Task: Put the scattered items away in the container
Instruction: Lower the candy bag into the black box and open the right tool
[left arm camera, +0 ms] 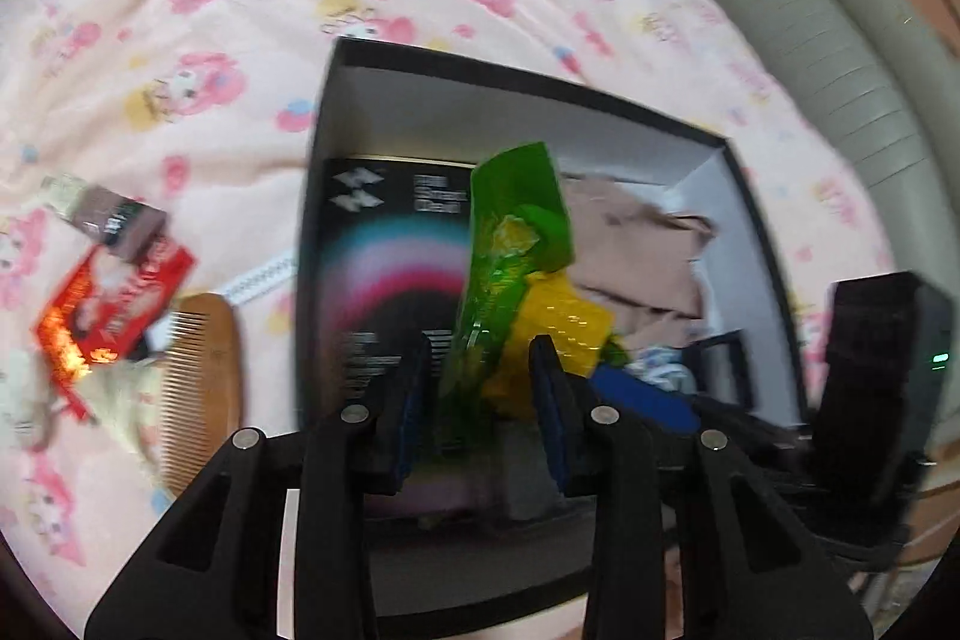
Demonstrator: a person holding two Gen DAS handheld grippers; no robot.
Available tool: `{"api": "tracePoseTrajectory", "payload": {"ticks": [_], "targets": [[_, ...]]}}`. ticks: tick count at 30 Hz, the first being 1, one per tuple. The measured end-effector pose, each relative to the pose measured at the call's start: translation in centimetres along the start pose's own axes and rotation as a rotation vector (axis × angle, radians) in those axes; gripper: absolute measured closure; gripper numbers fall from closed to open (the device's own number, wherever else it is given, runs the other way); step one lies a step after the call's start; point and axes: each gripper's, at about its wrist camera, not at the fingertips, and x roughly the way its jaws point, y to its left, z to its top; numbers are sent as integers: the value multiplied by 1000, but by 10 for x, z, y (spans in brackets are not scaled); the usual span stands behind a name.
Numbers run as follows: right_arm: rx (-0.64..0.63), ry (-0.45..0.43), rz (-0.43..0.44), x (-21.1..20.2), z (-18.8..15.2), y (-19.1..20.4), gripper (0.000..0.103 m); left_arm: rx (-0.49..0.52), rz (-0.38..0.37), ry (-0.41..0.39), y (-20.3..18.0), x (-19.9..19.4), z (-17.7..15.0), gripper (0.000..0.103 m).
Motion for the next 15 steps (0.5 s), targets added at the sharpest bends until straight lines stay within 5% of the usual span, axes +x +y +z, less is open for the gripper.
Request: {"api": "tracePoseTrajectory", "payload": {"ticks": [5, 7, 10, 15], "targets": [[-63, -149, -191, -25, 4, 8, 65, -15, 31, 1, 2, 1, -2, 70], [-64, -193, -248, -30, 6, 7, 65, -31, -16, 11, 4, 0, -2, 68], [-19, -179, -278, -30, 9, -1, 65, -60, -90, 13, 10, -7, -3, 68], [13, -93, -307, -13, 15, -12, 65, -59, -84, -38, 11, -18, 1, 68]]}}
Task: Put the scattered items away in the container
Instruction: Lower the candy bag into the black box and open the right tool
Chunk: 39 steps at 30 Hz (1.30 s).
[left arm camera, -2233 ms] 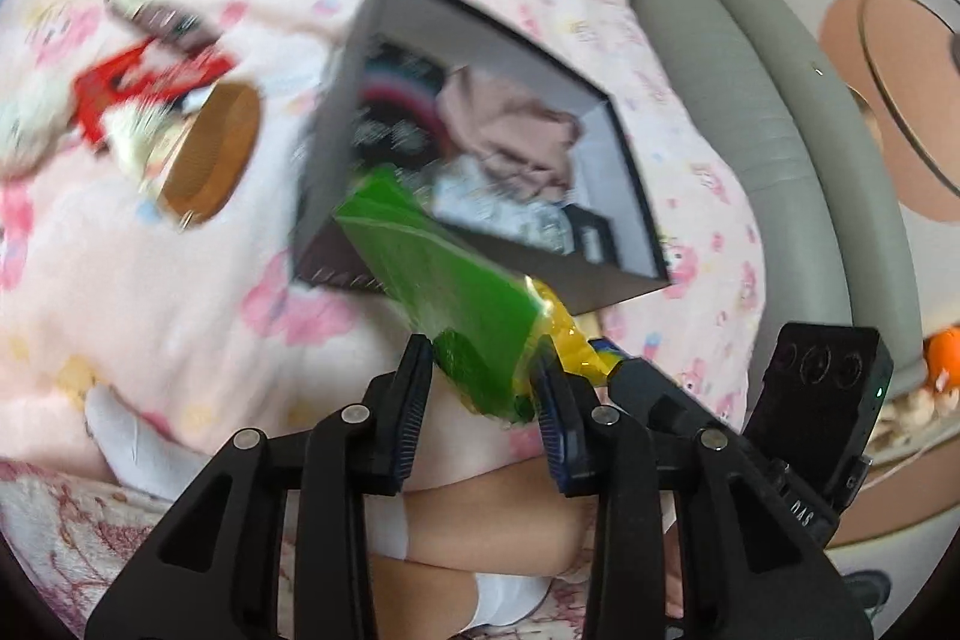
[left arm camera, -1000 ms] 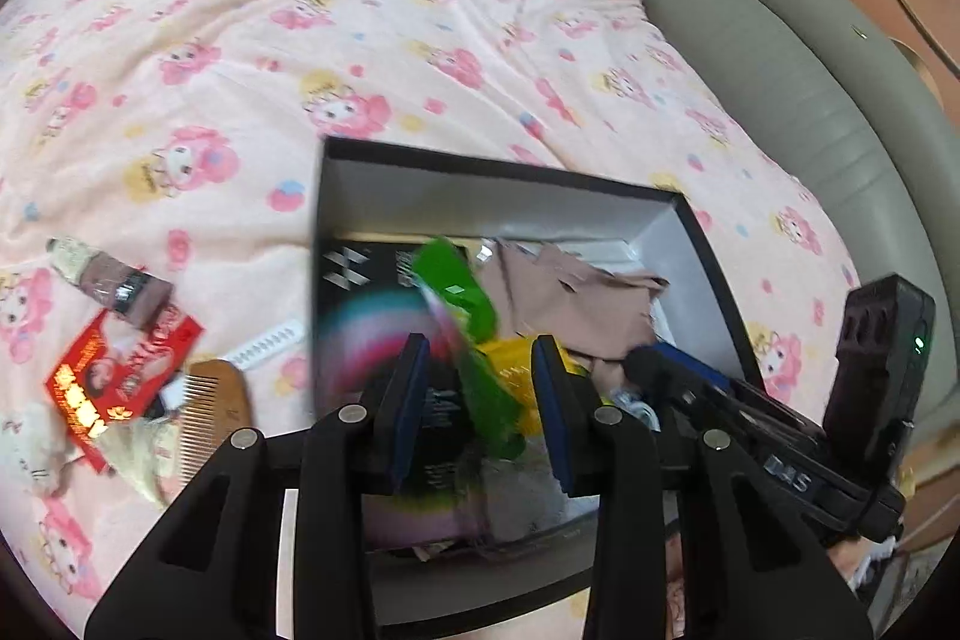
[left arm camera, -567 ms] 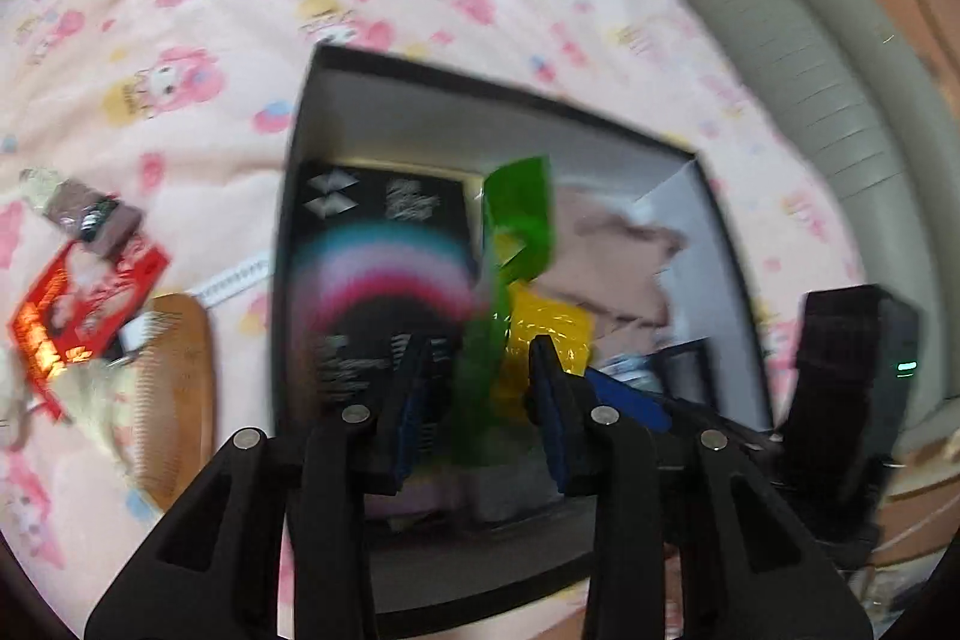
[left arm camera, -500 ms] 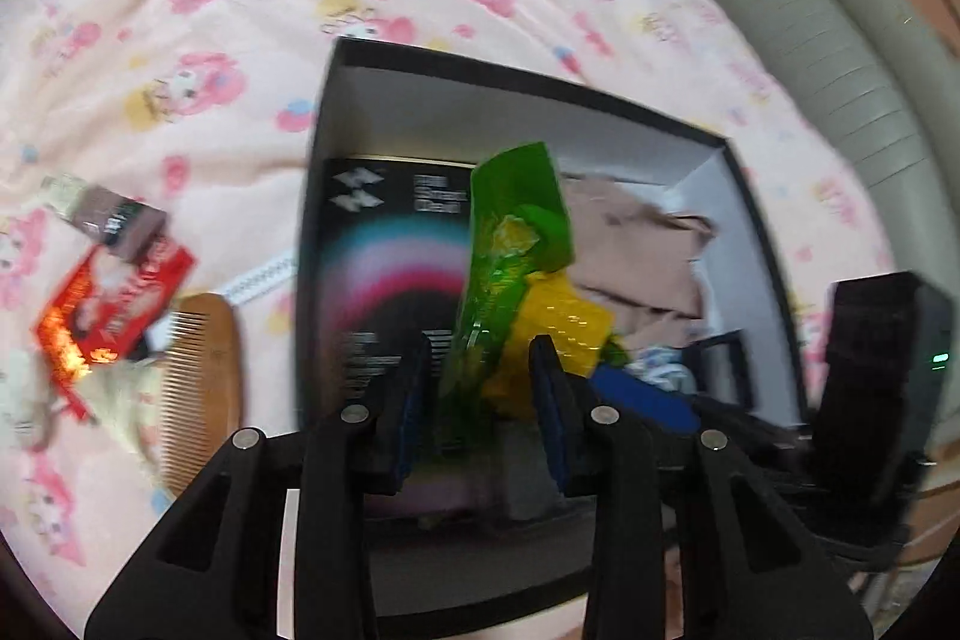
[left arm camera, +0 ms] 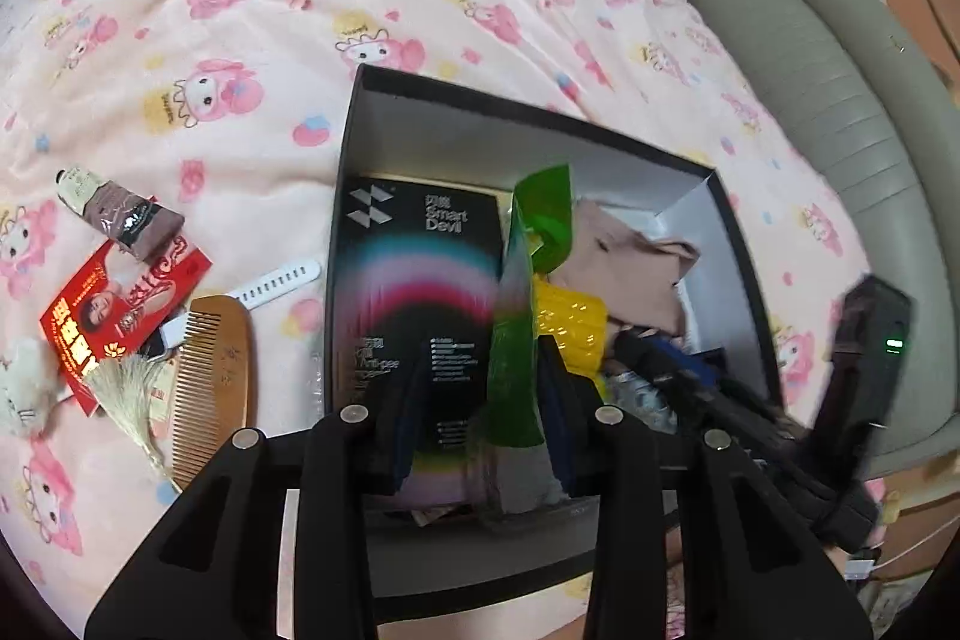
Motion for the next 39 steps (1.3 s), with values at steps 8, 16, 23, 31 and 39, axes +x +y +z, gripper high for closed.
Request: {"api": "tracePoseTrajectory", "payload": {"ticks": [8, 16, 23, 31, 39], "targets": [[-57, 130, 178, 23, 7, 25, 67, -61, -21, -18, 15, -4, 6, 67], [-79, 115, 214, 19, 0, 29, 67, -59, -24, -151, 14, -30, 7, 67], [-115, -32, 39, -11, -3, 28, 66, 2, -66, -35, 2, 2, 6, 67], [-90, -8, -63, -8, -2, 13, 66, 23, 44, -32, 4, 16, 6, 69], [-85, -27, -92, -11, -8, 13, 66, 122, -82, 54, -22, 34, -2, 69]]}}
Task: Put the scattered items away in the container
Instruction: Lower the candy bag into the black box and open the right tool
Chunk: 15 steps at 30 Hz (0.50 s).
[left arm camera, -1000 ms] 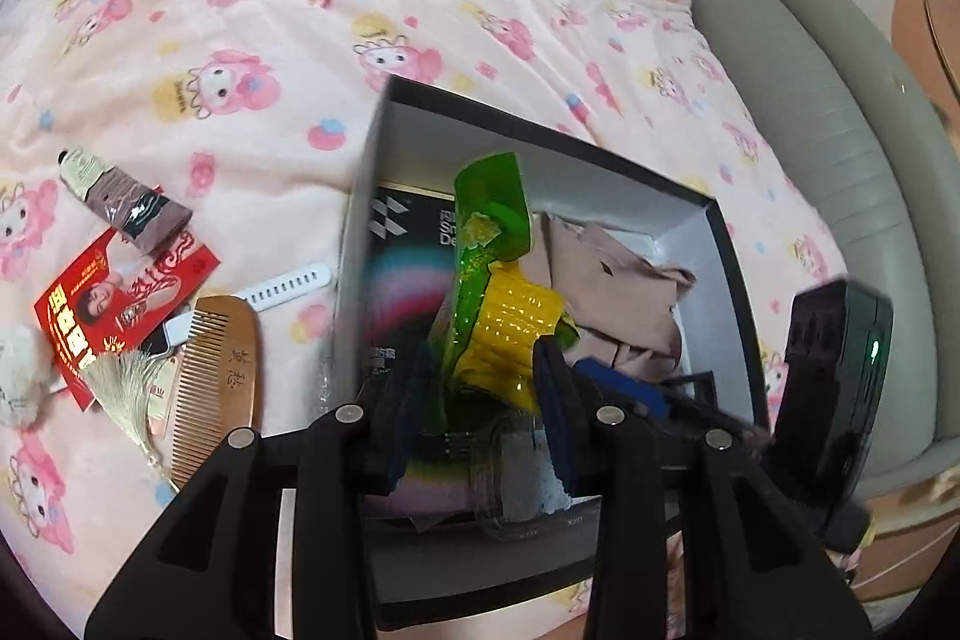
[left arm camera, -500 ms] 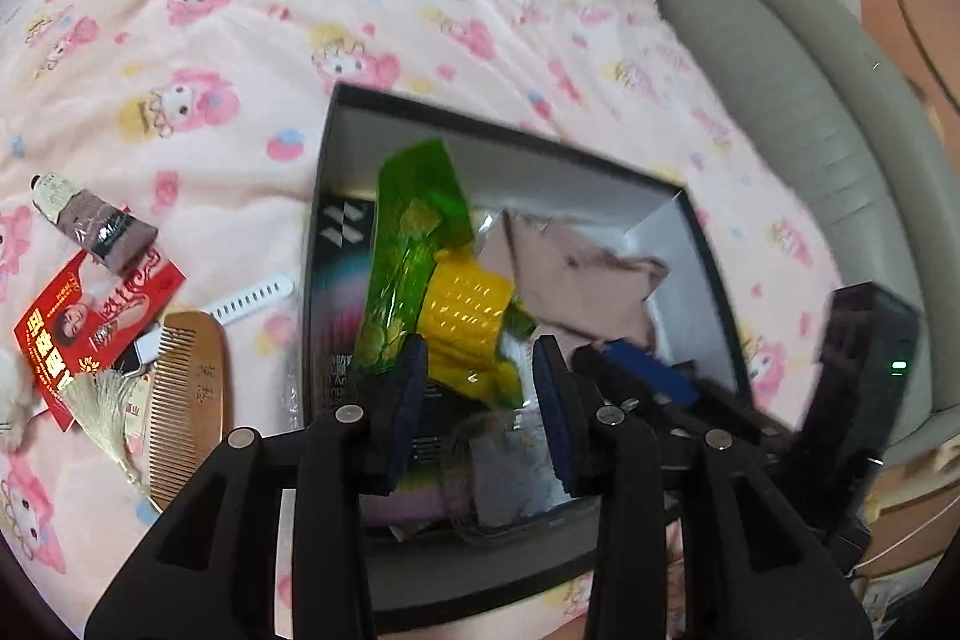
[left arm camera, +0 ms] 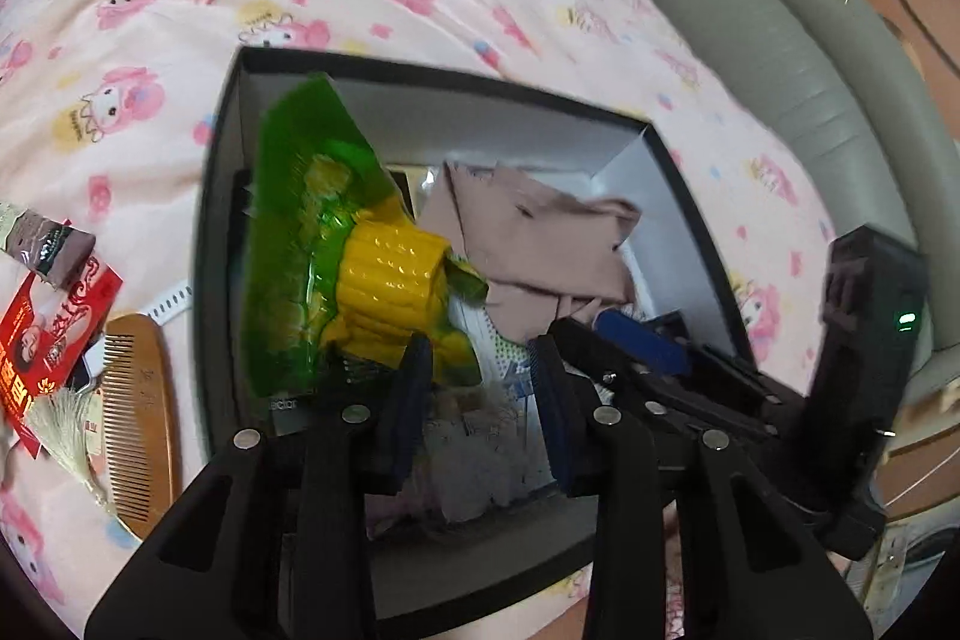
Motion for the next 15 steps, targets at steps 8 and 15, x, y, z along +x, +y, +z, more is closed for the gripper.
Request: {"api": "tracePoseTrajectory", "payload": {"ticks": [8, 15], "targets": [[-9, 14, -6, 4, -3, 3, 65, 14, 134, -35, -2, 5, 4, 68], [-38, -50, -44, -25, -14, 7, 65, 0, 88, -80, -7, -26, -13, 64]]}}
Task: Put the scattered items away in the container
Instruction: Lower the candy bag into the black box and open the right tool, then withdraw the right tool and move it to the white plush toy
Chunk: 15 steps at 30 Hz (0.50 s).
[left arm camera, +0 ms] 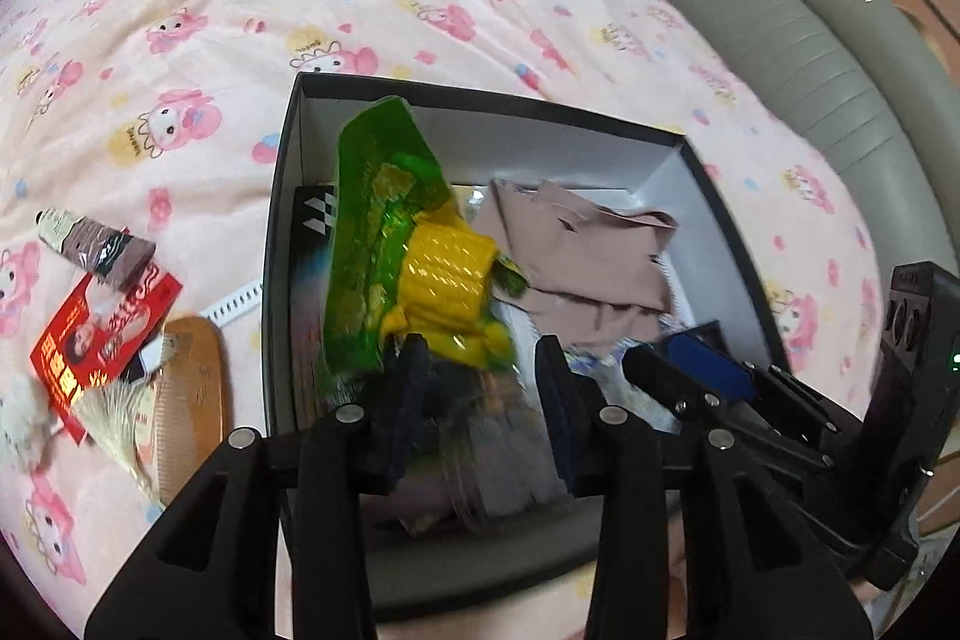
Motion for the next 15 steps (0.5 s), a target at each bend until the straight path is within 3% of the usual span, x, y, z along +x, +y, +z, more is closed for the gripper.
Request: {"api": "tracePoseTrajectory", "payload": {"ticks": [4, 8, 15], "targets": [[17, -50, -29, -28, -21, -2, 65, 69, -39, -31, -23, -19, -13, 59], [29, -94, -58, -50, -45, -1, 64, 180, -8, -57, -51, -30, -35, 58], [39, -161, -57, -107, -72, 5, 59, 195, -49, -68, -70, -63, -79, 58]]}}
